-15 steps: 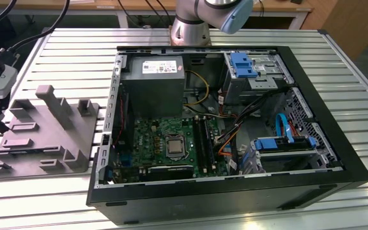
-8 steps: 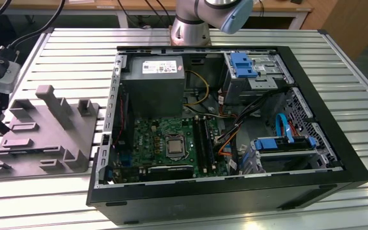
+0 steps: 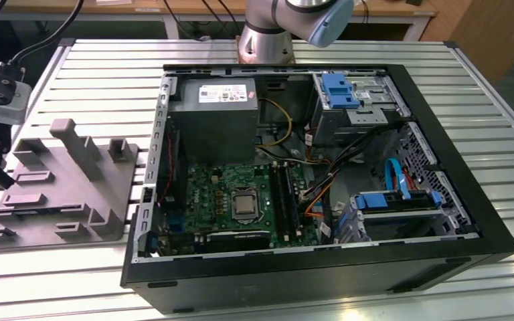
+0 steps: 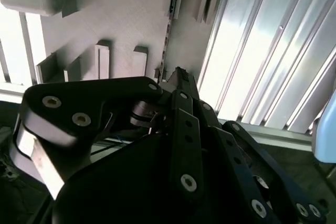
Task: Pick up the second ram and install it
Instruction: 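Pick up the second ram and move it above second insertion slot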
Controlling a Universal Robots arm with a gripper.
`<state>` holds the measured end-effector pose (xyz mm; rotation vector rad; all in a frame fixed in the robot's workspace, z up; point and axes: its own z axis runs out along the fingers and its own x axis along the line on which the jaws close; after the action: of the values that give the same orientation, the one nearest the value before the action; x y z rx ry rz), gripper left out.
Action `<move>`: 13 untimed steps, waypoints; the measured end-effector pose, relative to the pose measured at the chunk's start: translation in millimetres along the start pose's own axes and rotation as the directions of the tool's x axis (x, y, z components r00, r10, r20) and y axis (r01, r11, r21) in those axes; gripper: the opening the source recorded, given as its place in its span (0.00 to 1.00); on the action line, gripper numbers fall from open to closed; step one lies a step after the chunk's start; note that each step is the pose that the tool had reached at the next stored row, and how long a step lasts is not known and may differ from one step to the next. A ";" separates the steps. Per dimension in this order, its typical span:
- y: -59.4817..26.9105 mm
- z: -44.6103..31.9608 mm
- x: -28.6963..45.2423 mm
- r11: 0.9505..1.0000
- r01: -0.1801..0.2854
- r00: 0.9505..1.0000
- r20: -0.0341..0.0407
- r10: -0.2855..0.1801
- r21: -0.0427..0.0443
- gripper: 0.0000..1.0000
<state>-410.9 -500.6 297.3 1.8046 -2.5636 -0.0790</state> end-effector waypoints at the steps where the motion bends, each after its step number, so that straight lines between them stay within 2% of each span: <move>1: 0.0 0.4 0.0 1.000 0.018 1.000 -0.001 -0.018 0.000 0.10; 4: -0.1 1.9 0.0 0.997 0.072 0.997 -0.003 -0.072 -0.002 0.10; 7: -0.2 3.9 0.1 0.992 0.126 0.992 -0.005 -0.127 -0.003 0.10; 10: -0.3 6.3 0.2 0.984 0.180 0.984 -0.008 -0.180 -0.005 0.10; 13: -0.4 8.7 0.2 0.972 0.234 0.972 -0.010 -0.234 -0.006 0.10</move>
<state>-410.8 -500.7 288.5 2.0912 -2.3290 -0.0763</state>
